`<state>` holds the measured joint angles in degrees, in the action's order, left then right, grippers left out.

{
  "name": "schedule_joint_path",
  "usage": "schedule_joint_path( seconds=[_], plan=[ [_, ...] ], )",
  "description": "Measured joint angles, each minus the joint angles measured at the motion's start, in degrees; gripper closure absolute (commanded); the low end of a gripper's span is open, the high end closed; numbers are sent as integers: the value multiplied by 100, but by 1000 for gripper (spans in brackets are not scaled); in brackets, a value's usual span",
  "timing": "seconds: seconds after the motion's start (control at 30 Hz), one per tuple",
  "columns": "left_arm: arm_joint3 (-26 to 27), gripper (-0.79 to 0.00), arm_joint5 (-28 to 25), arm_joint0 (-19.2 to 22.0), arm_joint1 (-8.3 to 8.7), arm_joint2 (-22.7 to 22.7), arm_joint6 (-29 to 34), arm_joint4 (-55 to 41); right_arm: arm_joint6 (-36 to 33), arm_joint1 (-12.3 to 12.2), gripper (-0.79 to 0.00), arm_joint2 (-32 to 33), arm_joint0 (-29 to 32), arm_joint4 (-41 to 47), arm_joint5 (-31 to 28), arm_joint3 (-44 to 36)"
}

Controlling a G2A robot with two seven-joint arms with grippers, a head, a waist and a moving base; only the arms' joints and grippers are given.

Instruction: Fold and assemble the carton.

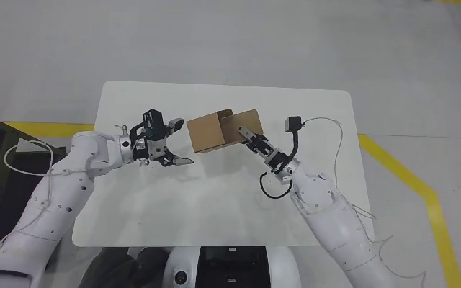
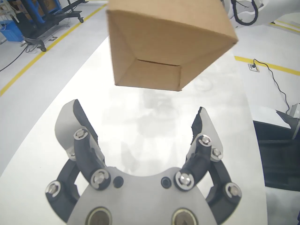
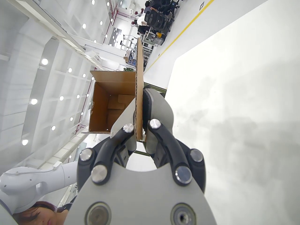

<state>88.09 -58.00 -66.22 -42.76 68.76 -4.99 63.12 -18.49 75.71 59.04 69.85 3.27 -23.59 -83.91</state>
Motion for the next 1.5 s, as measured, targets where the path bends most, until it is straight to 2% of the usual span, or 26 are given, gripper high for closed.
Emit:
schedule_joint_path(
  seconds=[0.2,0.37,0.57,0.87,1.07,1.5],
  plan=[
    [-151,-785,0,249,146,-450,-941,198,73,24,0,24,-8,131,56,100],
    [-320,-785,0,486,234,-819,-1722,389,-200,67,0,-100,-64,475,75,196],
    [-687,-785,0,846,236,-1325,-2154,412,-275,99,0,-135,-130,624,100,264],
    [-1104,-785,0,1226,210,-1789,-2515,523,-316,152,0,-217,-166,808,243,292],
    [-1203,-785,0,1294,174,-1873,-2793,502,-324,177,0,-212,-210,879,256,407],
    [-1075,-785,0,1465,135,-2084,-2463,188,-292,229,0,-246,-266,826,276,619]
  ],
)
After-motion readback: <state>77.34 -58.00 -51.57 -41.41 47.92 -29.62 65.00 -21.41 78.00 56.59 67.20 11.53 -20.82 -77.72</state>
